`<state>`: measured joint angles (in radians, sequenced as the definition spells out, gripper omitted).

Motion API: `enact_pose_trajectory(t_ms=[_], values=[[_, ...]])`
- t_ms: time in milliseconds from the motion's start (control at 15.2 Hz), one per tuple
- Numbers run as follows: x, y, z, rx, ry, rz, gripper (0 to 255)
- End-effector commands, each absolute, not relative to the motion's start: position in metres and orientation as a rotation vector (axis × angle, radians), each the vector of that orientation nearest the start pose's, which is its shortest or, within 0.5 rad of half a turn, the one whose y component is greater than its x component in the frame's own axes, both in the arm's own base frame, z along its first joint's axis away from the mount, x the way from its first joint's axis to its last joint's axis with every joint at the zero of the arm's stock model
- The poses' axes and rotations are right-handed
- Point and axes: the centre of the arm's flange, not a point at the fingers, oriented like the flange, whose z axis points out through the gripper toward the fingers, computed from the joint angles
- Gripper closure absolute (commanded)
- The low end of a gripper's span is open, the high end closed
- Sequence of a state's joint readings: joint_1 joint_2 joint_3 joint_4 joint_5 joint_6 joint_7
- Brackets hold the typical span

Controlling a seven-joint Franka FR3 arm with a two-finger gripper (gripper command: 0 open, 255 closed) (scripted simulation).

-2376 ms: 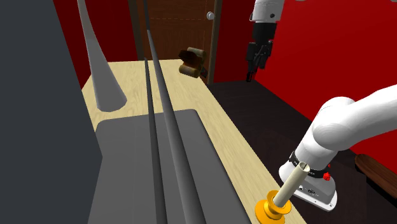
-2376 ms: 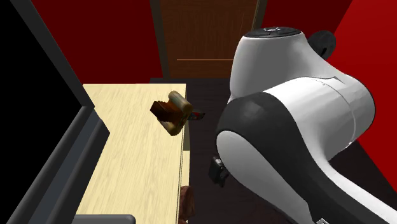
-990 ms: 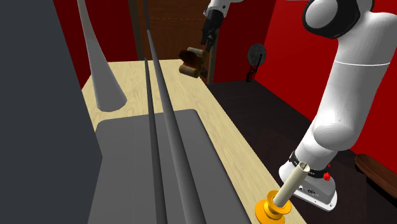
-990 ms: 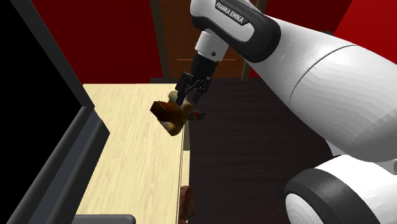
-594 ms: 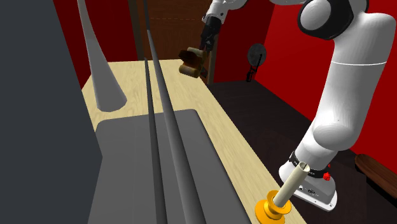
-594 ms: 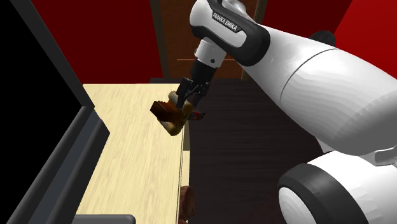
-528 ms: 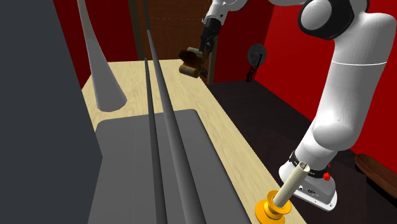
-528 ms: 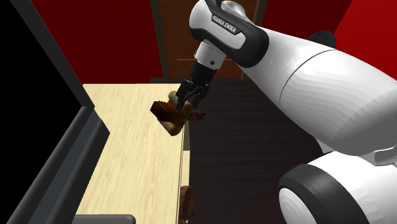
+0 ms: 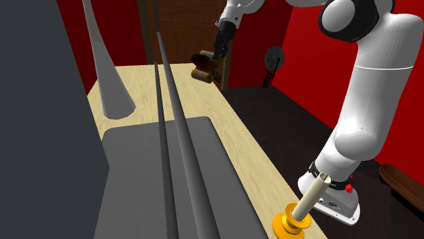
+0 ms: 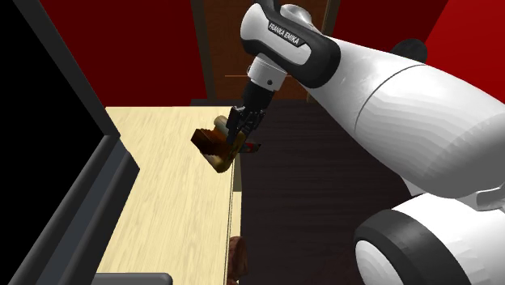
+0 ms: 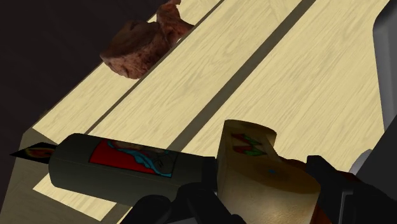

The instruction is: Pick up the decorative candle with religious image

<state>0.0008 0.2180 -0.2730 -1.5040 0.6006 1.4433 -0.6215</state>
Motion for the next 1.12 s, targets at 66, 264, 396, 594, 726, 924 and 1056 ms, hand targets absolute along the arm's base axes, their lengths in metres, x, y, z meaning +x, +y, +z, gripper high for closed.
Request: enact_pose_trajectory(t_ms=[66, 264, 396, 594, 726, 924, 1056], values=[[0.597, -0.081, 0.54, -2.501, -0.433, 0.005, 255], [0.597, -0.081, 0.545, -2.501, -0.433, 0.005, 255], [0.598, -0.081, 0.556, -2.501, -0.433, 0.005, 255], [0.598, -0.081, 0.572, -2.501, -0.433, 0.005, 255], [0.598, -0.081, 0.582, -2.501, -0.433, 0.005, 255], [0.598, -0.081, 0.598, -2.501, -0.433, 0.005, 255], [0.598, -0.081, 0.609, -2.501, -0.433, 0.005, 255]])
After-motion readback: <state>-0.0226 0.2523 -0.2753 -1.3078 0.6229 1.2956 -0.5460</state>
